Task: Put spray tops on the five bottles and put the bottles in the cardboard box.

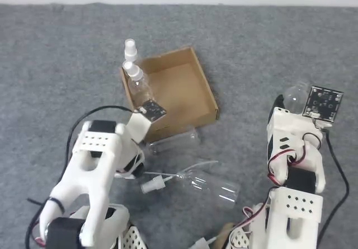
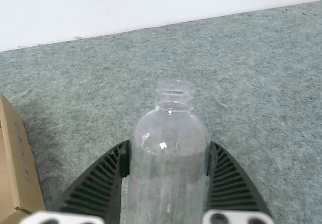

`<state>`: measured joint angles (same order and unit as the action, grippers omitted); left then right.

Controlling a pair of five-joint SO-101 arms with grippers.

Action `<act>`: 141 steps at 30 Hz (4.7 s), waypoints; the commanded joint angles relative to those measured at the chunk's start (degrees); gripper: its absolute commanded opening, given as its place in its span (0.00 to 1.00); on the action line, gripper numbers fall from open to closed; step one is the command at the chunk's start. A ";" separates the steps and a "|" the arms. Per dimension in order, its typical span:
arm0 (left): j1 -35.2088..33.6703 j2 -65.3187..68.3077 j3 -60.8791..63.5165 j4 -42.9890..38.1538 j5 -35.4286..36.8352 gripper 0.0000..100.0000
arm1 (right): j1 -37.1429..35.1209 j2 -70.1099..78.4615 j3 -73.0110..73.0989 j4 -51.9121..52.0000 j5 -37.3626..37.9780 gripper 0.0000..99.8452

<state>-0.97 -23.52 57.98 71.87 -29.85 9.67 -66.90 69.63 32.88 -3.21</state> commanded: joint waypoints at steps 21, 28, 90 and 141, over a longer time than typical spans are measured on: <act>-28.48 -0.62 -5.32 -7.30 -15.91 0.19 | -0.57 -1.19 -0.88 -1.36 -0.09 0.11; -35.25 -0.62 -9.19 -6.95 -15.65 0.19 | -0.57 -1.19 -0.88 -1.36 -0.09 0.11; -36.66 0.00 4.35 -19.78 59.52 0.19 | -2.15 -1.54 0.88 -3.03 1.49 0.11; -37.01 11.43 -5.93 -14.77 62.59 0.01 | -16.48 -1.80 4.22 -2.42 6.15 0.10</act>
<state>-36.75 -5.49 48.75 59.03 32.04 -5.89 -66.90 74.37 31.38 1.71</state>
